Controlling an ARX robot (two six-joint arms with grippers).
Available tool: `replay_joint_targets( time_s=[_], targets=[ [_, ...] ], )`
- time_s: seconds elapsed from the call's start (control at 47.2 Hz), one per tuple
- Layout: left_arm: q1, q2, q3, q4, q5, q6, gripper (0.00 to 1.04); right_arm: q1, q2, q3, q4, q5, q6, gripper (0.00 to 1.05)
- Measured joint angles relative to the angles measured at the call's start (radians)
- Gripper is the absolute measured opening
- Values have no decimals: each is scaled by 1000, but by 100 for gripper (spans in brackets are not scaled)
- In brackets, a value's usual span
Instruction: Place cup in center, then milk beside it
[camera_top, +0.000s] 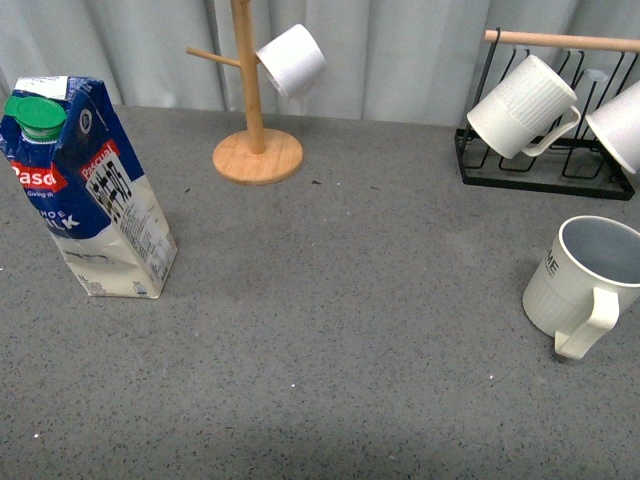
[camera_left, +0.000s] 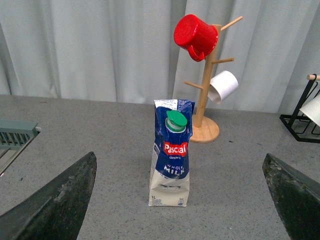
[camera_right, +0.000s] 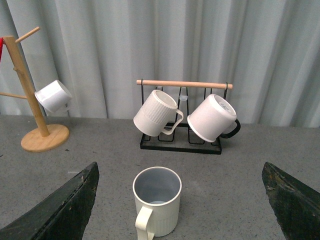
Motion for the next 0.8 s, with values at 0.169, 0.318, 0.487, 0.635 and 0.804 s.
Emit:
replay_joint_targets(
  time_s=[0.169, 0.318, 0.487, 0.635, 0.804],
  targets=[
    [0, 0, 0, 0, 0, 0, 98, 0, 0, 0, 0, 0, 0, 95],
    [0, 0, 0, 0, 0, 0, 98, 0, 0, 0, 0, 0, 0, 95],
    [0, 0, 0, 0, 0, 0, 98, 0, 0, 0, 0, 0, 0, 95],
    [0, 0, 0, 0, 0, 0, 98, 0, 0, 0, 0, 0, 0, 95],
    [0, 0, 0, 0, 0, 0, 98, 0, 0, 0, 0, 0, 0, 95]
  ],
)
